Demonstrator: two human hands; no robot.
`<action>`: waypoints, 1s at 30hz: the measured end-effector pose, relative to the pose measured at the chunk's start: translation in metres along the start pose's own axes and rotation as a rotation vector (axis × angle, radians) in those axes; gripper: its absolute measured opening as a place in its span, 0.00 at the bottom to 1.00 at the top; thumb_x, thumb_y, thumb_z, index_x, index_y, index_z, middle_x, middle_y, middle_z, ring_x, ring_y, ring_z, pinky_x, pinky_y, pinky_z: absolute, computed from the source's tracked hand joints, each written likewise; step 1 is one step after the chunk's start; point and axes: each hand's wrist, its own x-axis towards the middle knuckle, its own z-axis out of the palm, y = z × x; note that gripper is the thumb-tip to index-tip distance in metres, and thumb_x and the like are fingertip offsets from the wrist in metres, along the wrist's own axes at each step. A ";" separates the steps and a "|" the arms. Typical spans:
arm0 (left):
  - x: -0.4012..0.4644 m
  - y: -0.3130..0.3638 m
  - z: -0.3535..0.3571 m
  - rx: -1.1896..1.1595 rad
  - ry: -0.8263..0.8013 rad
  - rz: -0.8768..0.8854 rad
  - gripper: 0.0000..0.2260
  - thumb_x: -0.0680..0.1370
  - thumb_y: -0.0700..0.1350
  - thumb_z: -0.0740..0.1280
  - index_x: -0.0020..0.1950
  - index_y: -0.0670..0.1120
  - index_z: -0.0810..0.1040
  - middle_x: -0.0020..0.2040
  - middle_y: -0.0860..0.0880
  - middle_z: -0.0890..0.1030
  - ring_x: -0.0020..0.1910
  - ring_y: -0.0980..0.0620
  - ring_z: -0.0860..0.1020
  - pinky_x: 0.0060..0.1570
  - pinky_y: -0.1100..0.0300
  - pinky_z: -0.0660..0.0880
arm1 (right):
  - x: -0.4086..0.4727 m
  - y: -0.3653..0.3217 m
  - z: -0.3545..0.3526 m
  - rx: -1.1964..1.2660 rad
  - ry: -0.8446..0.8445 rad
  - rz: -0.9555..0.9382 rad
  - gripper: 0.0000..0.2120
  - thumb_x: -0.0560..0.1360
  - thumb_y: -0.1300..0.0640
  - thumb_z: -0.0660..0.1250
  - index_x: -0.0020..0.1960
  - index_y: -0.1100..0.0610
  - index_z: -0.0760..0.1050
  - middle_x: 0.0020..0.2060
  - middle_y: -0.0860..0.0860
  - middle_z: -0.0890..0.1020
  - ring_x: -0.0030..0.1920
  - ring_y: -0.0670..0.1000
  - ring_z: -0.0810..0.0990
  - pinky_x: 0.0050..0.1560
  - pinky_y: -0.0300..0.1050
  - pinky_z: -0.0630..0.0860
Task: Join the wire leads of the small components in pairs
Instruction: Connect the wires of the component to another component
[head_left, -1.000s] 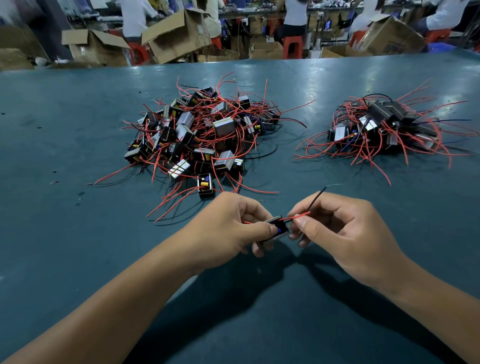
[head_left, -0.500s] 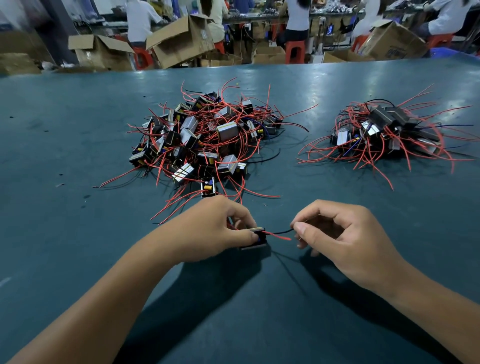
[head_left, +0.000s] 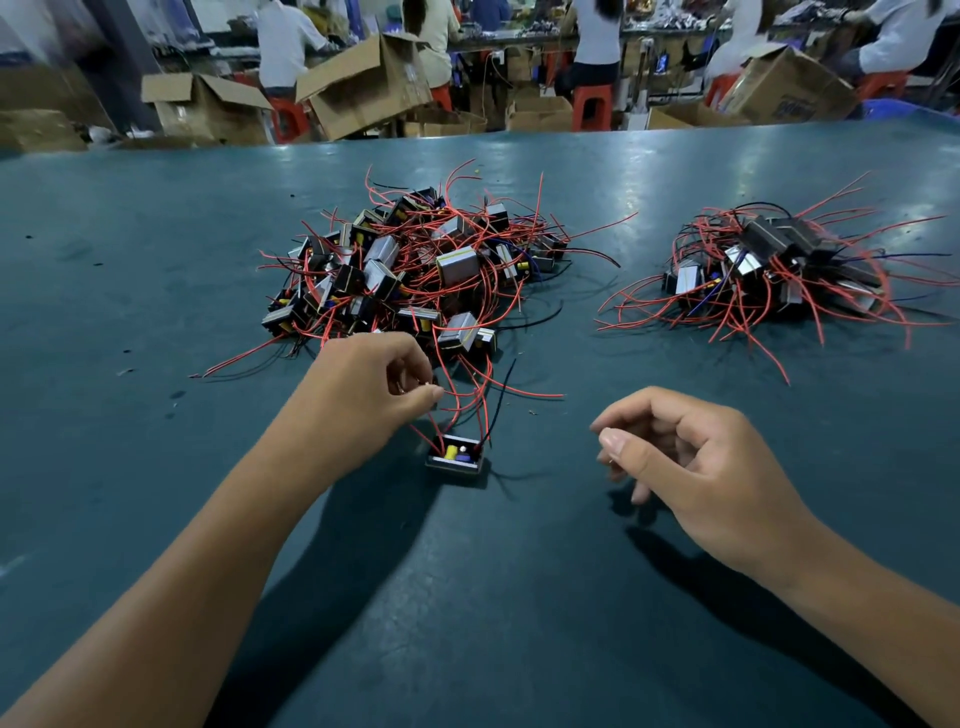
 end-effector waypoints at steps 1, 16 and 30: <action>0.000 -0.001 0.001 0.024 0.035 -0.006 0.07 0.73 0.48 0.77 0.43 0.51 0.79 0.33 0.54 0.79 0.31 0.59 0.75 0.33 0.65 0.72 | 0.000 0.000 0.000 0.001 -0.003 0.000 0.12 0.70 0.42 0.67 0.47 0.48 0.81 0.39 0.51 0.84 0.38 0.54 0.83 0.33 0.40 0.78; 0.005 -0.010 0.017 0.275 0.167 -0.042 0.14 0.75 0.58 0.72 0.43 0.48 0.78 0.40 0.53 0.75 0.42 0.51 0.74 0.39 0.56 0.68 | -0.002 0.004 0.000 -0.063 -0.058 0.010 0.13 0.72 0.40 0.66 0.50 0.47 0.80 0.39 0.49 0.83 0.38 0.55 0.82 0.37 0.61 0.79; 0.005 -0.009 0.018 0.390 0.139 -0.068 0.12 0.76 0.56 0.70 0.56 0.52 0.82 0.44 0.51 0.84 0.49 0.47 0.80 0.52 0.51 0.73 | -0.003 0.004 -0.001 -0.129 -0.084 -0.012 0.11 0.73 0.40 0.65 0.49 0.46 0.79 0.38 0.46 0.82 0.35 0.49 0.81 0.37 0.58 0.79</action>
